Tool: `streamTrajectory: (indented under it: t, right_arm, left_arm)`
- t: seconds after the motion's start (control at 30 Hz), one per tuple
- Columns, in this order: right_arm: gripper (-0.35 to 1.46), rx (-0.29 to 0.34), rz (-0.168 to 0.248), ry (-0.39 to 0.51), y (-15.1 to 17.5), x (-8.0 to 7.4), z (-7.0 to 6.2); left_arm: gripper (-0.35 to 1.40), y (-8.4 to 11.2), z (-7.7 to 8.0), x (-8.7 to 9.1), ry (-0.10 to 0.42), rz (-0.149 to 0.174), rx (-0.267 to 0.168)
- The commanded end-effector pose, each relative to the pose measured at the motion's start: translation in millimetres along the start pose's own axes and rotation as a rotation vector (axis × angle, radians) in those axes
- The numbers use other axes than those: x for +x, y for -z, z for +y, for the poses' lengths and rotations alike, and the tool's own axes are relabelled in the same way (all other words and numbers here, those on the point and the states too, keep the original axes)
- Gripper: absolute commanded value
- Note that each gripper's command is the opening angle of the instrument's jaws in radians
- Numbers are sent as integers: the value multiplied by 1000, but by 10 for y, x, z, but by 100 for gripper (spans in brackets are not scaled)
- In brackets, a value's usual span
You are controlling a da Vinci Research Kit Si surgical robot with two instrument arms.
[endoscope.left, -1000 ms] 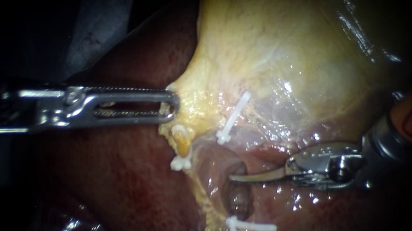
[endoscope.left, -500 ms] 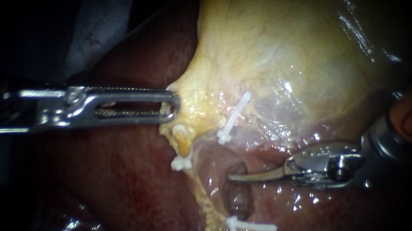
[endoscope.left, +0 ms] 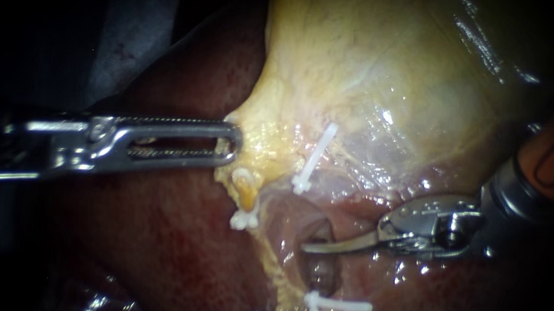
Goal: Go back from the cut right tube
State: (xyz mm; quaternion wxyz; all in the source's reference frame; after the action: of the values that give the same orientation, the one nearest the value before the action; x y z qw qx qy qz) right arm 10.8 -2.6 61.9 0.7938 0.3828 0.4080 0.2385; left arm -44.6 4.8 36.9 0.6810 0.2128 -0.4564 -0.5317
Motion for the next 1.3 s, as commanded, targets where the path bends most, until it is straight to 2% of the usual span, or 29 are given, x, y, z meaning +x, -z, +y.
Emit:
streamTrajectory:
  t: [0.03,0.3,0.73,1.0,1.07,1.3]
  right_arm:
    - [27,0,1,7,0,0,1]
    - [41,1,0,31,1,-1,1]
    - [42,6,-2,45,6,-4,2]
    - [42,-19,19,78,47,-7,1]
    - [42,-28,31,92,60,-4,2]
    - [64,-69,94,149,105,17,2]
  left_arm:
    - [-35,0,0,0,0,0,0]
    - [-35,0,0,0,0,0,0]
    - [-35,0,0,0,0,0,0]
    - [-35,1,1,0,-1,0,1]
    - [-35,0,2,0,-1,0,1]
    - [-35,0,2,0,-1,0,1]
